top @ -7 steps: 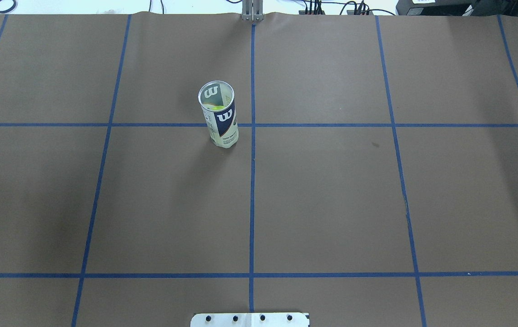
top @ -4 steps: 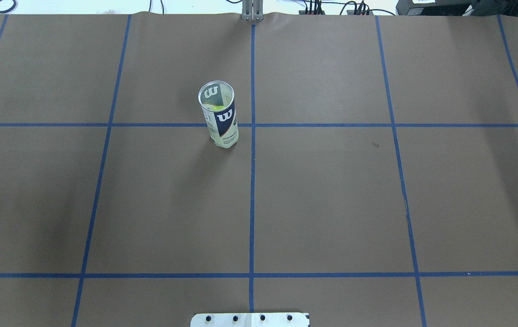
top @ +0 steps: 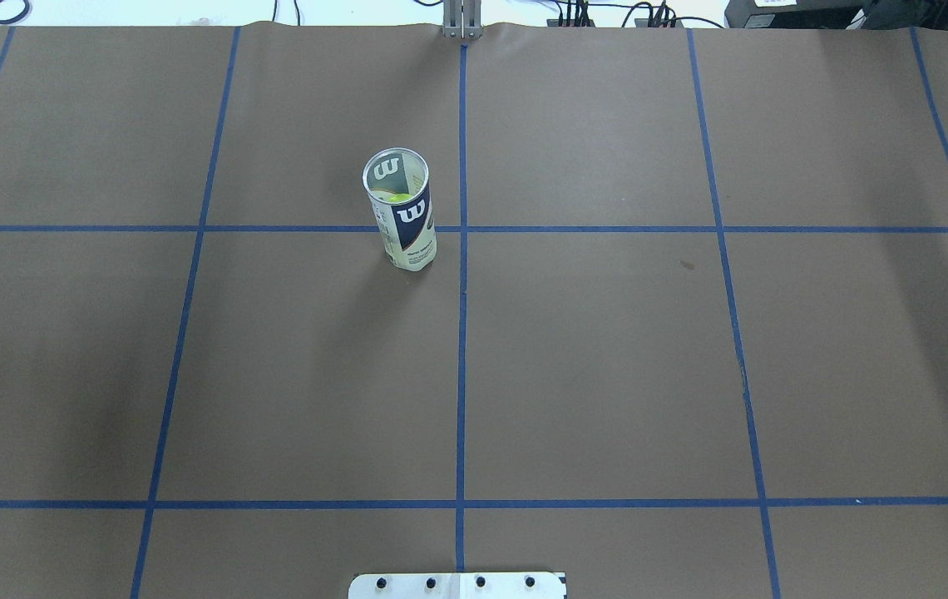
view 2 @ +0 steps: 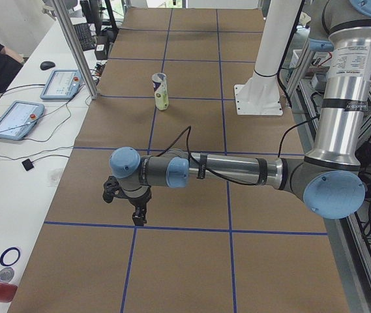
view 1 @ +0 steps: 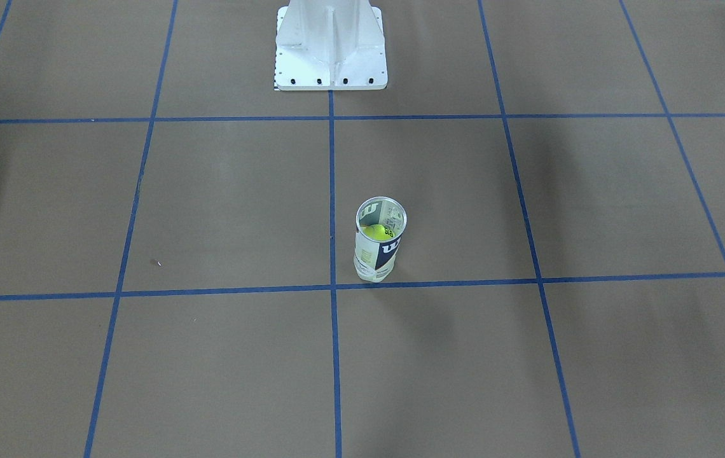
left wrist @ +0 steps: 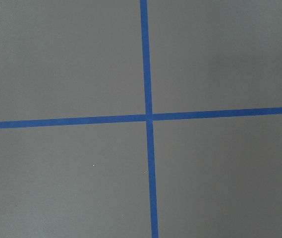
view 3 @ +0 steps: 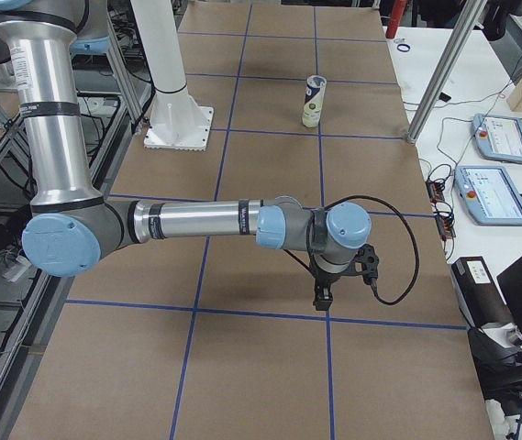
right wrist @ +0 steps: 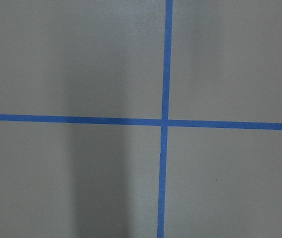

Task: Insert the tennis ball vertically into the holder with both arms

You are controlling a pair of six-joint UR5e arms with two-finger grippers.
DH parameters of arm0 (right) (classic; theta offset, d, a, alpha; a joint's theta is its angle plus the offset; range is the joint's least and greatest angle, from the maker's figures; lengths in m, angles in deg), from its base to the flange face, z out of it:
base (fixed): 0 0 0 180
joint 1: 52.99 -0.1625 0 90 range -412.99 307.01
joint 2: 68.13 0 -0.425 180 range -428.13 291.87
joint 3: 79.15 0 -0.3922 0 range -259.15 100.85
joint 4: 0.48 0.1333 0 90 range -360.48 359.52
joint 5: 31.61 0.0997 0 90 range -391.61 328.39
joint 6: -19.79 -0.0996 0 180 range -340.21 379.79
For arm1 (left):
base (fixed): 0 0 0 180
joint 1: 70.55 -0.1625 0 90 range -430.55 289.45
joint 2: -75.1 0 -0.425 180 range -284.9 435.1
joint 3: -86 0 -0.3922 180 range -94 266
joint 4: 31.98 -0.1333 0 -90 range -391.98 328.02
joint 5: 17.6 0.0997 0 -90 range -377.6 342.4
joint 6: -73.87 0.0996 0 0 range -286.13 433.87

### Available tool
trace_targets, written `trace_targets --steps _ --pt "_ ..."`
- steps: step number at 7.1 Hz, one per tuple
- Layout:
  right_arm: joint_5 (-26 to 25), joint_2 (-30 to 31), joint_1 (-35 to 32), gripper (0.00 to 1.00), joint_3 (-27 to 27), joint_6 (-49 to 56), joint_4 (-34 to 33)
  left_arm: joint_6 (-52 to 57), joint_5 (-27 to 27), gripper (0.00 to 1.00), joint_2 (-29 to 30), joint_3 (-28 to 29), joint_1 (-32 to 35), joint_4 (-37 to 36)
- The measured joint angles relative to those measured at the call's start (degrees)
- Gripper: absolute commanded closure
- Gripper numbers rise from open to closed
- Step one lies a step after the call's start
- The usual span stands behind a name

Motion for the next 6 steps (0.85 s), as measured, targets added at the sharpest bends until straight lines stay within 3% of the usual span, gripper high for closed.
trace_targets --steps 6 --pt "-0.12 3.82 -0.06 0.01 2.26 0.49 0.09 0.01 0.03 0.0 0.27 -0.17 0.06 0.33"
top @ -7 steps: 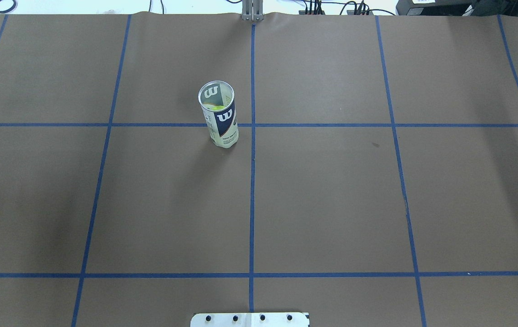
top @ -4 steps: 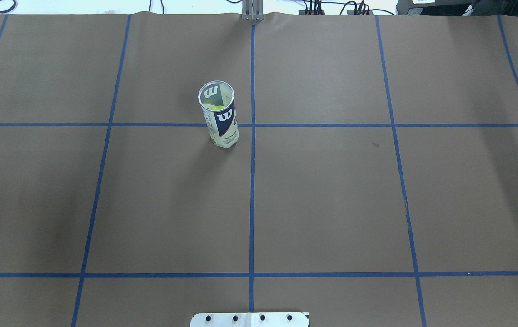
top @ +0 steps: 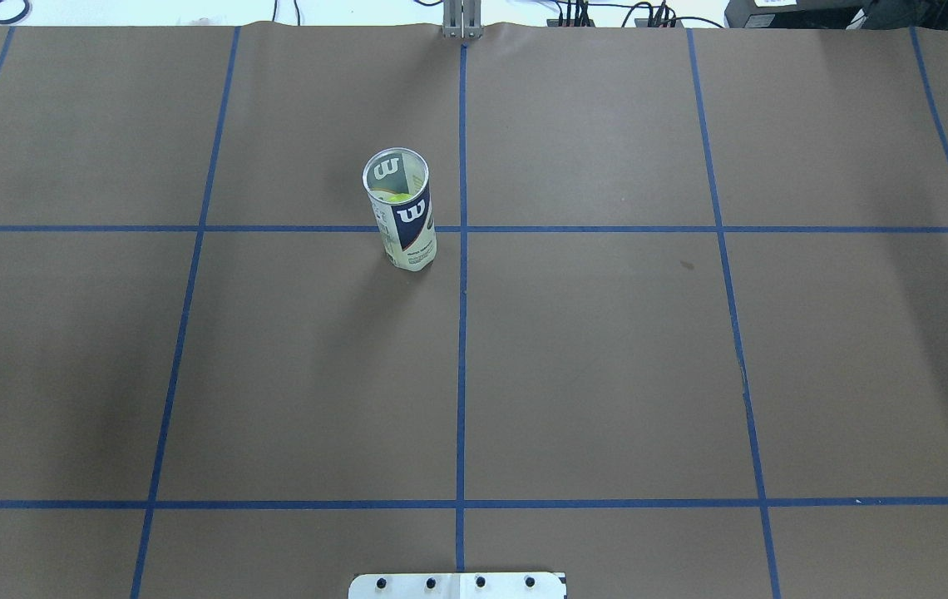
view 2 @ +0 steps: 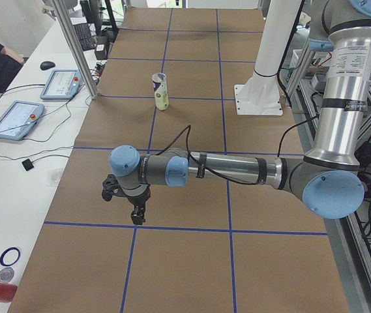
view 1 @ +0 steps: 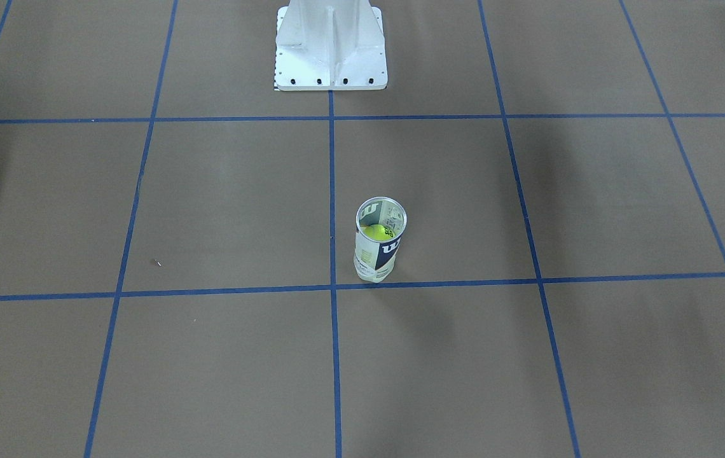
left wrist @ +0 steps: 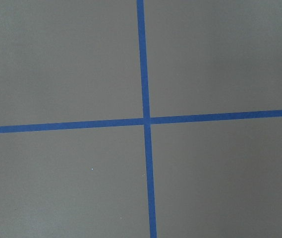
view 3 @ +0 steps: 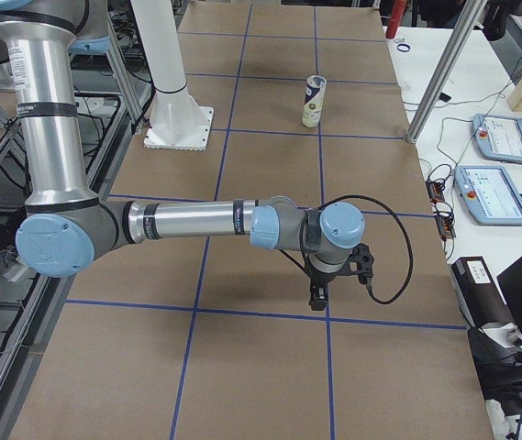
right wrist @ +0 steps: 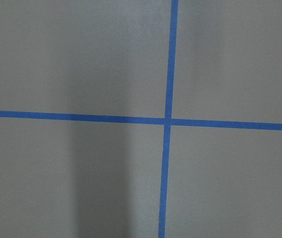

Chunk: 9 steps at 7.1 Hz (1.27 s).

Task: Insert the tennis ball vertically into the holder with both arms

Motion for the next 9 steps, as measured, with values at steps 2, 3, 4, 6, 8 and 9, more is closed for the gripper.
trace_targets --steps 2,3,4,6,8,9 --pt "0.0 2.46 -0.03 0.01 2.2 -0.01 -0.01 -0.01 0.0 0.0 0.38 -0.01 0.03 0.01" --pt "0.04 2.98 -0.03 0.01 2.64 -0.03 -0.04 0.01 0.0 0.0 0.49 -0.02 0.03 0.02" --pt "0.06 3.24 -0.03 0.01 2.8 -0.04 -0.07 0.02 -0.02 0.0 0.53 -0.06 0.03 0.04" --pt "0.07 3.11 -0.03 0.01 2.87 -0.08 -0.08 0.03 -0.08 0.0 0.57 -0.07 0.03 0.21" --pt "0.06 2.75 -0.03 0.01 2.86 -0.11 -0.06 0.03 -0.03 0.0 0.57 -0.05 0.03 0.27" --pt "0.02 2.65 -0.03 0.01 2.84 -0.12 -0.04 0.03 -0.01 0.0 0.57 -0.05 0.02 0.28"
